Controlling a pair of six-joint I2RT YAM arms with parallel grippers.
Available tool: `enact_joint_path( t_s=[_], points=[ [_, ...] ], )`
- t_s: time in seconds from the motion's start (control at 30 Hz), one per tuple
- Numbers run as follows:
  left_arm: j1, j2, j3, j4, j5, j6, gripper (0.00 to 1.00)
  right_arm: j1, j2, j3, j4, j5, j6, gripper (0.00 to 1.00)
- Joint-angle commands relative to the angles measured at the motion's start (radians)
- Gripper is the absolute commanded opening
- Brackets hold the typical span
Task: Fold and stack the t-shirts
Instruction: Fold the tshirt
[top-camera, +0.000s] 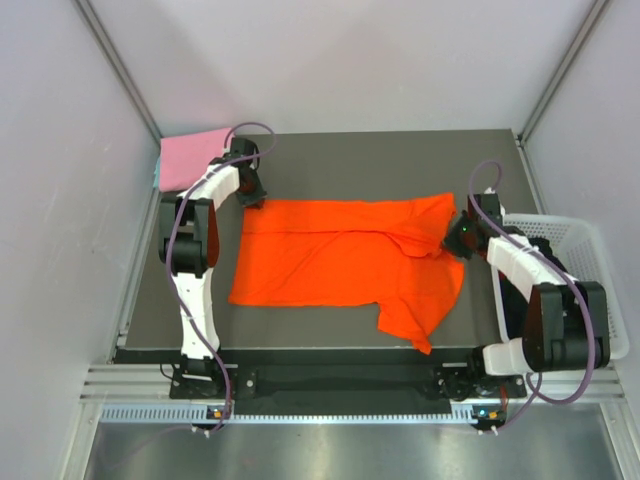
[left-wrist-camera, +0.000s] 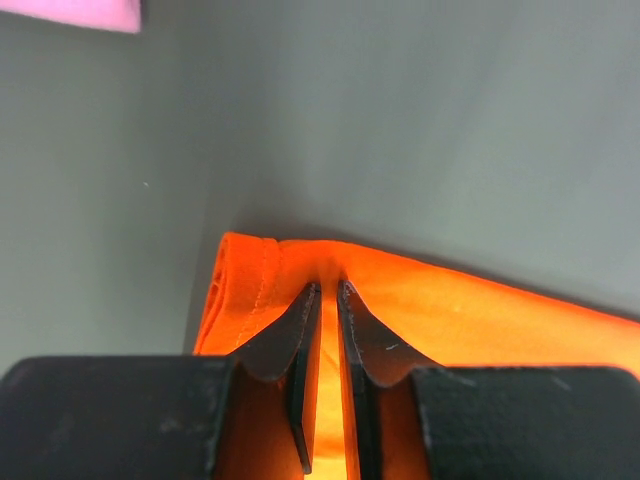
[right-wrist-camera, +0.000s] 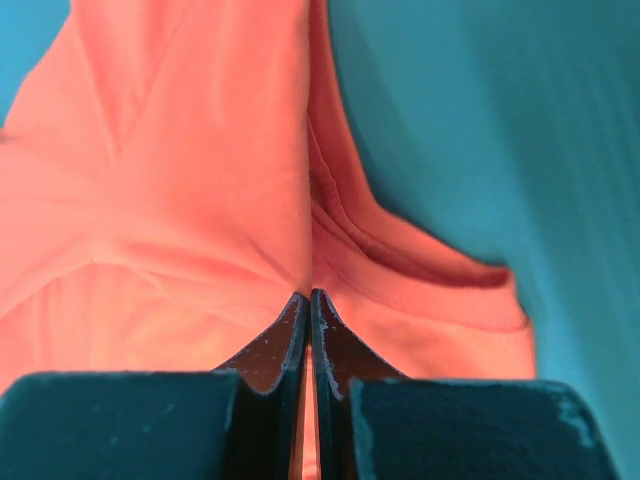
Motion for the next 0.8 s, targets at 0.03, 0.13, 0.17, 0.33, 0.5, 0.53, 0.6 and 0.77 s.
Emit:
enact_joint_path(
  t_s=[0.03, 0.13, 0.17, 0.33, 0.5, 0.53, 0.6, 0.77],
  points=[
    [0.02, 0.069, -0.012, -0.076, -0.096, 0.014, 0.18, 0.013, -0.028, -0.08, 0.035, 0.021, 0.022, 0.0],
    [0.02, 0.066, 0.002, -0.088, -0.093, 0.013, 0.18, 0.031, -0.018, -0.1, 0.055, 0.021, 0.037, 0.0],
    [0.02, 0.061, 0.006, -0.093, -0.09, 0.014, 0.18, 0.034, -0.016, -0.101, 0.058, 0.021, 0.043, 0.0],
    [0.02, -0.012, 0.077, -0.163, -0.075, 0.007, 0.29, 0.042, -0.041, -0.062, -0.001, 0.007, 0.037, 0.17],
    [0.019, -0.187, 0.027, -0.228, -0.098, -0.039, 0.38, 0.056, -0.185, 0.021, -0.158, 0.079, -0.009, 0.31],
    [0.019, -0.263, -0.009, -0.225, -0.083, -0.041, 0.38, 0.062, -0.2, 0.024, -0.188, 0.082, -0.019, 0.32],
    [0.019, -0.383, -0.148, -0.22, -0.053, -0.072, 0.42, 0.091, -0.264, 0.002, -0.261, 0.088, -0.036, 0.33],
    [0.022, -0.606, -0.473, -0.142, 0.091, -0.176, 0.45, 0.191, -0.481, -0.135, -0.359, 0.064, 0.093, 0.29]
  ],
)
